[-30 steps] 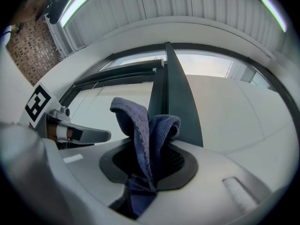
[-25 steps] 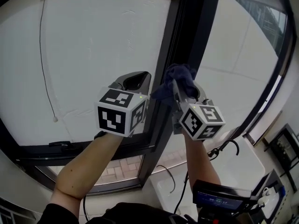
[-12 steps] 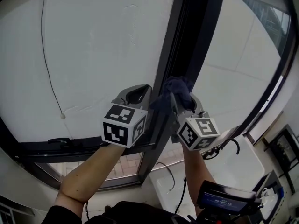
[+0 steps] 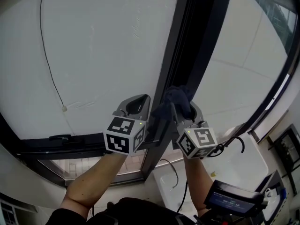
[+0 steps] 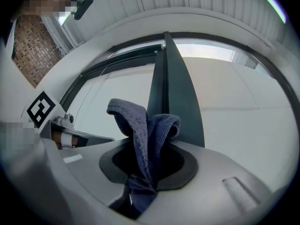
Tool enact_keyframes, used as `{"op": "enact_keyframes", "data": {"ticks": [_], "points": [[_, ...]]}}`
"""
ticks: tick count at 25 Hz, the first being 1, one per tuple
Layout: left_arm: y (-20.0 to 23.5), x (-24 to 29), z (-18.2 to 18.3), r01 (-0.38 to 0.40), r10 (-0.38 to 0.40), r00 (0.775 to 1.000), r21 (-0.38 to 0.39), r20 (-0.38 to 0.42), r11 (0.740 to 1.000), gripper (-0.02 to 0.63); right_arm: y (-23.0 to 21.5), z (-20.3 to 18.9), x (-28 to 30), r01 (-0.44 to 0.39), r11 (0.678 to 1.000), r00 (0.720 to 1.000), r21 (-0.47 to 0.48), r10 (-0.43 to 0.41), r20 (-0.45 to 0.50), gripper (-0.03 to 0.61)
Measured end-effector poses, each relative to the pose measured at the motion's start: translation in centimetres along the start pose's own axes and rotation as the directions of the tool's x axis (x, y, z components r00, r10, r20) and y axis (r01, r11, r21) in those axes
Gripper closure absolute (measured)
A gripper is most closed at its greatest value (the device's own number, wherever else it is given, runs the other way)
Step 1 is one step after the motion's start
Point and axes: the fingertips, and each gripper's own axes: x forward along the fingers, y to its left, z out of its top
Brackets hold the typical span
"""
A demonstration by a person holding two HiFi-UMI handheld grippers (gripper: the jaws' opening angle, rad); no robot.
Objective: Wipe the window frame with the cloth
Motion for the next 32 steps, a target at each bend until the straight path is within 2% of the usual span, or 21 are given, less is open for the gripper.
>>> {"op": "enact_keyframes", "data": {"ticks": [9,14,19,23,26,32], "points": [[-0.5,-0.7,-3.8,0.002,-0.002,0.999,0.000,-0.039,1.000,0.620,0.4,-4.2,-1.3,-0.001,1.000,1.000,0.005,0.001,-0.024,0.476],[-0.8,-1.3,-5.7,0.031,-0.033,0.999,-0.036,-0.032,0.999,0.621,0.7,-7.6,-2.3,0.003,1.000,0.998,0.014,-0.002,-0.069,0.474],[-0.7,-1.8,-8.3,0.023,-0.024,0.998,-0.025,-0.064,0.999,0.621,0.9,-10.3,-3.0,0.007,1.000,0.993,0.024,-0.004,-0.117,0.474],[-0.4,-2.3,-11.1,-0.001,0.002,0.995,0.016,-0.101,1.000,0.621,1.3,-12.6,-3.6,0.009,1.000,0.990,-0.018,-0.012,-0.142,0.474],[-0.1,-2.8,-13.5,-0.017,0.013,0.990,-0.023,-0.140,1.000,0.621,1.5,-14.9,-4.4,0.013,1.000,0.984,0.022,-0.009,-0.177,0.474],[0.4,-3.2,-16.1,-0.026,0.022,0.987,-0.023,-0.161,0.999,0.621,1.5,-17.4,-5.1,0.032,0.998,0.978,0.056,-0.019,-0.206,0.474]]}}
